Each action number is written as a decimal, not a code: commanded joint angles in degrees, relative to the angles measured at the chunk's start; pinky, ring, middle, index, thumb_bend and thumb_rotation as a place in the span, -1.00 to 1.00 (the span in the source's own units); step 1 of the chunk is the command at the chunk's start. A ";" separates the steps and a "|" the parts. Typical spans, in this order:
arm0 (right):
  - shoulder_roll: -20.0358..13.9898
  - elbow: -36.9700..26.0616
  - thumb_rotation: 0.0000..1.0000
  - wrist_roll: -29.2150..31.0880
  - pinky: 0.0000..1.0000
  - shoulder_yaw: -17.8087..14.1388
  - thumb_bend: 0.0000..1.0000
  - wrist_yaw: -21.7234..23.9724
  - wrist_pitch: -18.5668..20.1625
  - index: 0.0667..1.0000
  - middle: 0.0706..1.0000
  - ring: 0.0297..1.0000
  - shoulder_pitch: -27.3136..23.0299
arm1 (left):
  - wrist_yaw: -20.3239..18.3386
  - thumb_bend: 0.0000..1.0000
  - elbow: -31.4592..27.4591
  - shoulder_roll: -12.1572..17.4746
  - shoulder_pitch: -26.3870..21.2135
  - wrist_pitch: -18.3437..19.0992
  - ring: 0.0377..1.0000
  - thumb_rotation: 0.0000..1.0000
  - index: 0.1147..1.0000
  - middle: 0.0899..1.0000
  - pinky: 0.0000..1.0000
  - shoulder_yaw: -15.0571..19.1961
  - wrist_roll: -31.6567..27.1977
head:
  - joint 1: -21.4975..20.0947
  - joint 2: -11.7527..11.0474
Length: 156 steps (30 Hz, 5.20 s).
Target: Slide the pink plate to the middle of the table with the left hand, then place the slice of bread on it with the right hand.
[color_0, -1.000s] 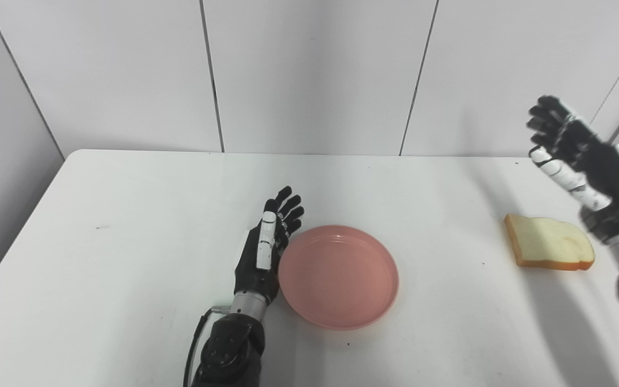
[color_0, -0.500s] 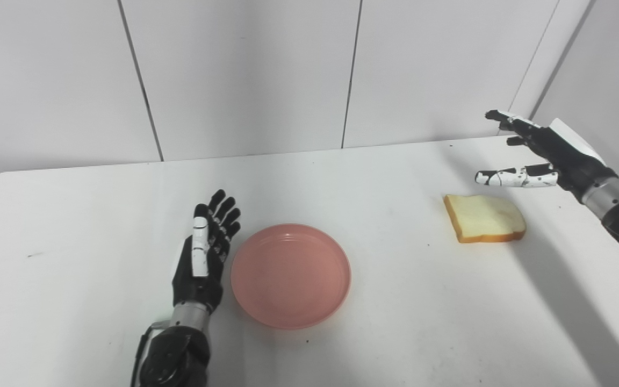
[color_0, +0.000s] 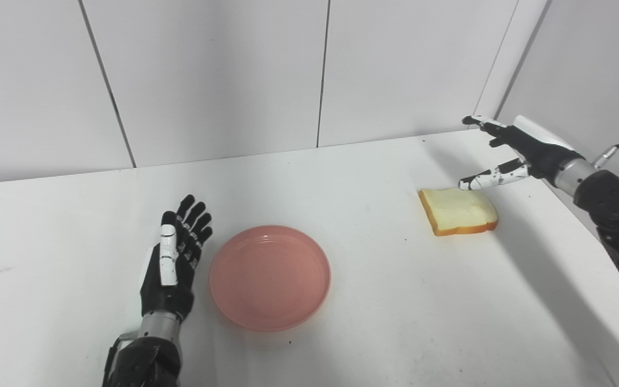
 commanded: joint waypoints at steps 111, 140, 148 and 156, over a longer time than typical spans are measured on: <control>-0.11 10.55 -0.95 -22.46 -0.31 15.33 0.17 3.19 -11.60 0.04 -0.16 -0.22 -7.59 | -2.36 0.34 -1.65 1.83 -0.55 -1.98 0.83 0.96 0.78 0.83 0.87 0.78 -1.72 | -3.67 0.92; 1.55 -2.31 -1.00 -10.67 -0.39 6.25 0.05 6.42 -6.84 -0.04 -0.23 -0.28 -9.86 | -1.37 0.35 -2.08 1.27 -0.25 -1.87 0.81 1.00 0.78 0.82 0.84 -0.16 -0.32 | -1.98 1.09; 4.46 -9.05 -1.00 -10.62 -0.45 6.85 0.05 8.00 -3.97 -0.04 -0.22 -0.33 -11.34 | -0.36 0.32 -2.36 0.69 -0.10 -1.56 0.80 1.00 0.75 0.79 0.82 -0.44 0.09 | -0.69 1.08; 8.95 -11.12 -1.00 -10.52 -0.47 8.73 0.05 8.33 -5.37 -0.04 -0.24 -0.36 -13.12 | 0.50 0.35 -1.66 -0.13 -0.22 -1.25 0.80 1.00 0.74 0.77 0.82 -1.06 0.42 | 5.90 0.82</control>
